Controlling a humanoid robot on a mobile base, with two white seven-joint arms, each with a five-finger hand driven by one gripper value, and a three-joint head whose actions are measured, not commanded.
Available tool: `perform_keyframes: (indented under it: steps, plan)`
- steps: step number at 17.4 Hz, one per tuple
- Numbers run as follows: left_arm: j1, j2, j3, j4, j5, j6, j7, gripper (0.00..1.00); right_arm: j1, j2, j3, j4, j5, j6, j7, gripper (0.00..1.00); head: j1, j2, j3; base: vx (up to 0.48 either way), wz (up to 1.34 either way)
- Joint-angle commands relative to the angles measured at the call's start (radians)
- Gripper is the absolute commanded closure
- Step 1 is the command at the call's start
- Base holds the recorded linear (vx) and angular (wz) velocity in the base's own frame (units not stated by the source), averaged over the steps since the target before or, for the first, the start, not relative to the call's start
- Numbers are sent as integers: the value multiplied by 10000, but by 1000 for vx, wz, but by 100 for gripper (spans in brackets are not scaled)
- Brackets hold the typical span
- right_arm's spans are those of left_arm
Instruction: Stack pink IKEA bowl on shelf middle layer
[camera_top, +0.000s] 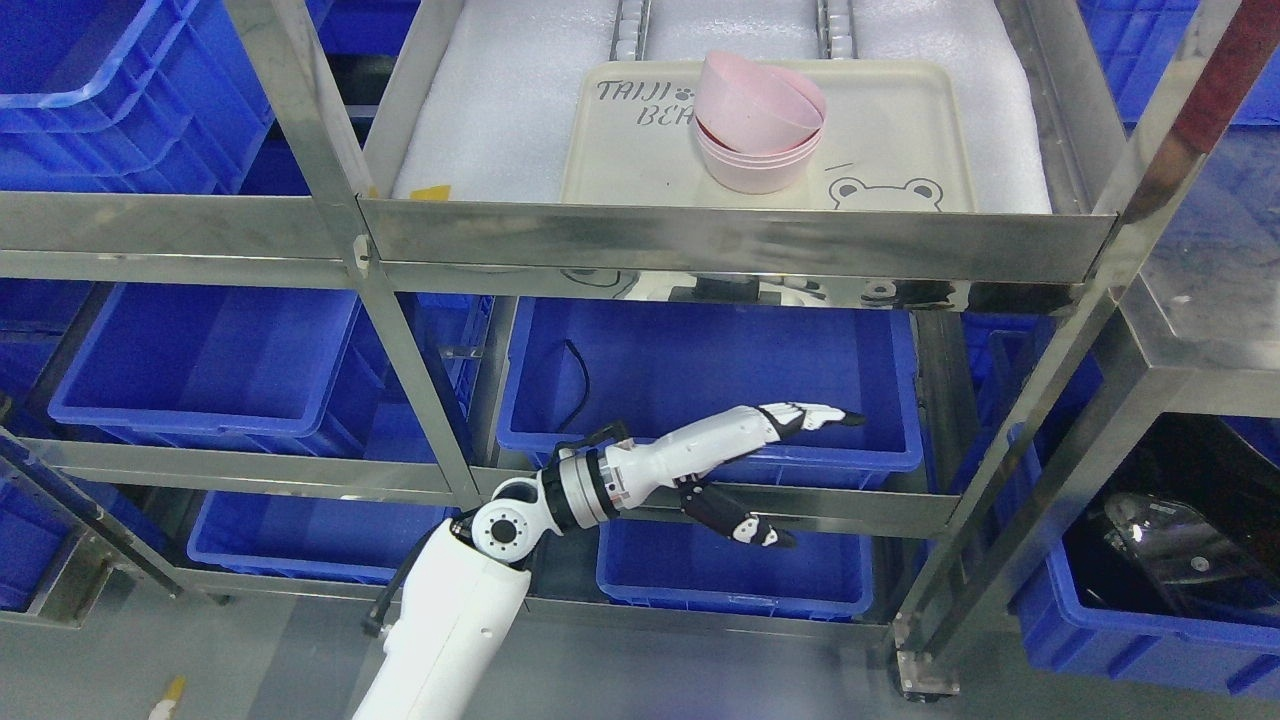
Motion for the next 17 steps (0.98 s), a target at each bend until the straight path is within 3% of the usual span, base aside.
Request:
perform_keyframes:
  steps: [1, 3, 8, 13, 17]
  plan:
    - [718, 174, 2299, 2884, 257, 847, 2960, 1, 231, -175, 0, -175, 0, 7, -7, 0, 0, 0, 0, 0, 0]
    - [717, 174, 2192, 2870, 424, 1631, 4254, 0, 231, -175, 0, -175, 0, 7, -7, 0, 0, 0, 0, 0, 0]
    - [687, 174, 2115, 2870, 1083, 2553, 4962, 0, 231, -175, 0, -175, 0, 7, -7, 0, 0, 0, 0, 0, 0]
    - [564, 174, 2176, 2747, 1177, 2631, 5562, 0, 231, -175, 0, -175, 0, 7, -7, 0, 0, 0, 0, 0, 0]
    - [533, 174, 2008, 1753, 1360, 2799, 5547, 0, 231, -175, 0, -175, 0, 7, -7, 0, 0, 0, 0, 0, 0]
